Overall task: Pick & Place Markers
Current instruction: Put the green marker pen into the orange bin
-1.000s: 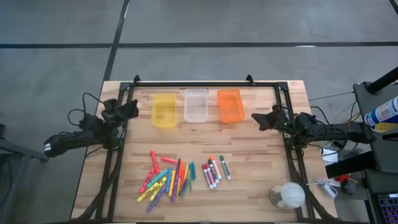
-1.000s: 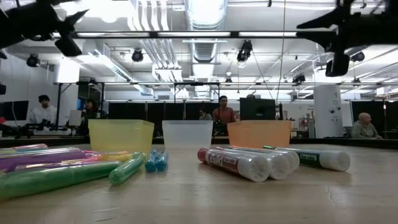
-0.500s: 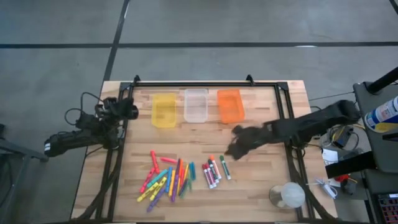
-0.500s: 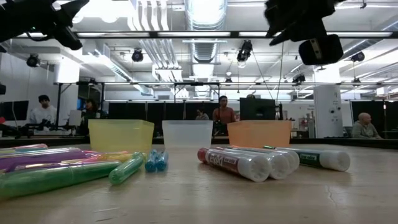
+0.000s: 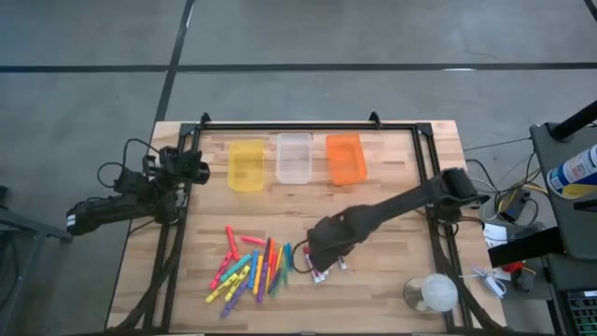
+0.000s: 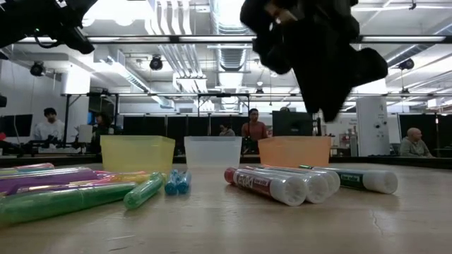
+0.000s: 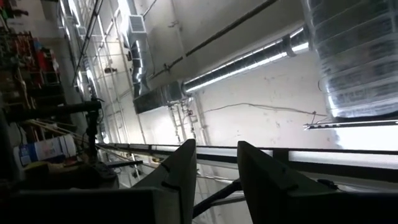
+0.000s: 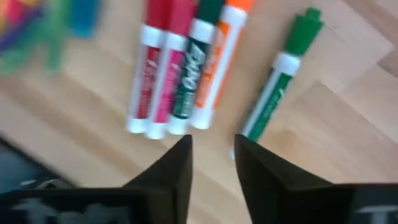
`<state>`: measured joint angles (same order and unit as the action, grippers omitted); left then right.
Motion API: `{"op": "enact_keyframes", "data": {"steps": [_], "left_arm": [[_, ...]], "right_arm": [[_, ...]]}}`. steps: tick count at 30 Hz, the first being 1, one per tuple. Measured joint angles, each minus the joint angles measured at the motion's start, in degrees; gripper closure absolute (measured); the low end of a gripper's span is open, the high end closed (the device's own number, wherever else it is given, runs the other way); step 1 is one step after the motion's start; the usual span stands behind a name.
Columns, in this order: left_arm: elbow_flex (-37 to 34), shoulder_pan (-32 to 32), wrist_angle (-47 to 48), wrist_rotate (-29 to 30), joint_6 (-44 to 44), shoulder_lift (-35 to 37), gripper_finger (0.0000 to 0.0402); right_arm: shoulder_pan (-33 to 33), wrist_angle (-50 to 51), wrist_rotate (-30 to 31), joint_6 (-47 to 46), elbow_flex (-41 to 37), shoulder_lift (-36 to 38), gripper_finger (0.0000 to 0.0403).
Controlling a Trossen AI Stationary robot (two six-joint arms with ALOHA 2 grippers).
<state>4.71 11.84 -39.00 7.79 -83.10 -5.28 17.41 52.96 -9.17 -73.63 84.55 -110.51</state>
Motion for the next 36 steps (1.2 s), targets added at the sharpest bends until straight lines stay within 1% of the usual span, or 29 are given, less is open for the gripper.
{"op": "enact_keyframes", "data": {"steps": [4,7,10,12,18,31,36], "left_arm": [[0.0,0.0,-0.01,-1.3,-0.97,0.0,0.029],[0.02,0.0,-0.01,-2.87,-3.26,0.0,0.029],[0.02,0.0,-0.05,-4.25,-4.26,0.0,0.029],[0.02,0.0,-0.01,-4.73,-4.39,0.02,0.029],[0.02,0.04,-0.05,-4.78,-4.43,0.02,0.029],[0.02,0.01,-0.48,-4.78,-5.43,0.04,0.029],[0.02,0.0,-0.47,-4.78,-5.54,0.04,0.029]], "right_arm": [[-0.16,5.53,-1.56,-1.04,3.34,-4.94,0.0239],[-0.36,6.17,-1.28,-1.33,4.23,-5.94,0.0213],[-0.55,6.47,-0.46,-1.94,4.09,-6.13,0.0203],[-0.55,6.65,1.56,-2.01,3.54,-6.13,0.0204],[-0.91,4.95,2.58,-2.05,0.34,-6.13,0.0215],[-1.52,-0.98,1.98,-3.07,-3.47,-6.25,0.0235],[-2.13,-3.83,0.47,-2.93,-5.76,-6.21,0.0254]]}}
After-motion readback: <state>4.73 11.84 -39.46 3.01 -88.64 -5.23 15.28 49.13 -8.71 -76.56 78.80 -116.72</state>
